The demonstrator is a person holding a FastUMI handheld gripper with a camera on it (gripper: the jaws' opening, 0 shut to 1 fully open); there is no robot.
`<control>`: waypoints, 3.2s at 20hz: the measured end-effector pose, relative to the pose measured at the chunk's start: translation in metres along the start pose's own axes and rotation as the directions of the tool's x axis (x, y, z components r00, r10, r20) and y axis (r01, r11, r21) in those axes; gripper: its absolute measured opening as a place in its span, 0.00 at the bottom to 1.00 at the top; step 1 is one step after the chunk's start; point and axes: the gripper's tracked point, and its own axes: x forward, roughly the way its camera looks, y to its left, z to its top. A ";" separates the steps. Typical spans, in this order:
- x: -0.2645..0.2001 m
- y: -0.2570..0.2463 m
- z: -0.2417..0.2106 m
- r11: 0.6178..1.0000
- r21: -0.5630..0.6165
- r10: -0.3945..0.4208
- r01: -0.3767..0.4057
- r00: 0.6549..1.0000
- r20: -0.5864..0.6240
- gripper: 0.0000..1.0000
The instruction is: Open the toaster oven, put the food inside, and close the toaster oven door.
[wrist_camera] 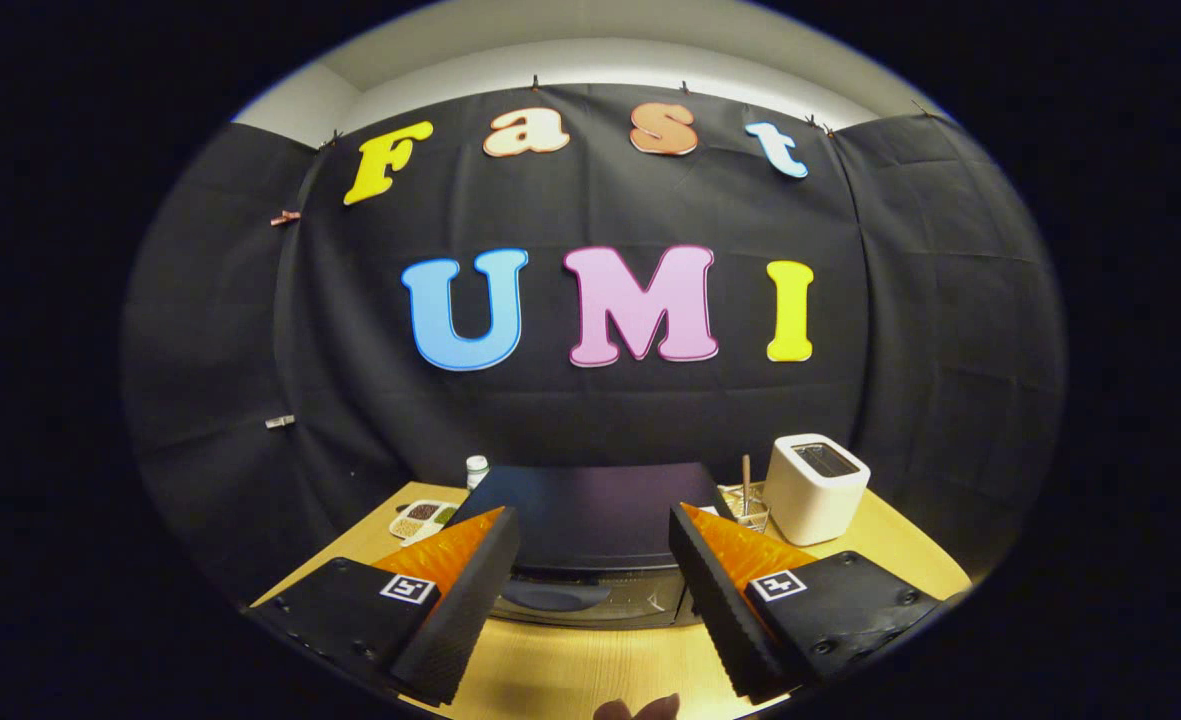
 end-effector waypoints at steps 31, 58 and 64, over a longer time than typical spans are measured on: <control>-0.001 0.021 -0.168 0.999 -0.008 -0.041 0.041 0.934 -0.356 0.98; -0.105 -0.109 -0.186 0.975 0.214 0.183 -0.060 0.762 -0.621 0.99; -0.112 -0.212 -0.201 0.990 0.135 0.127 -0.043 0.686 -0.716 0.99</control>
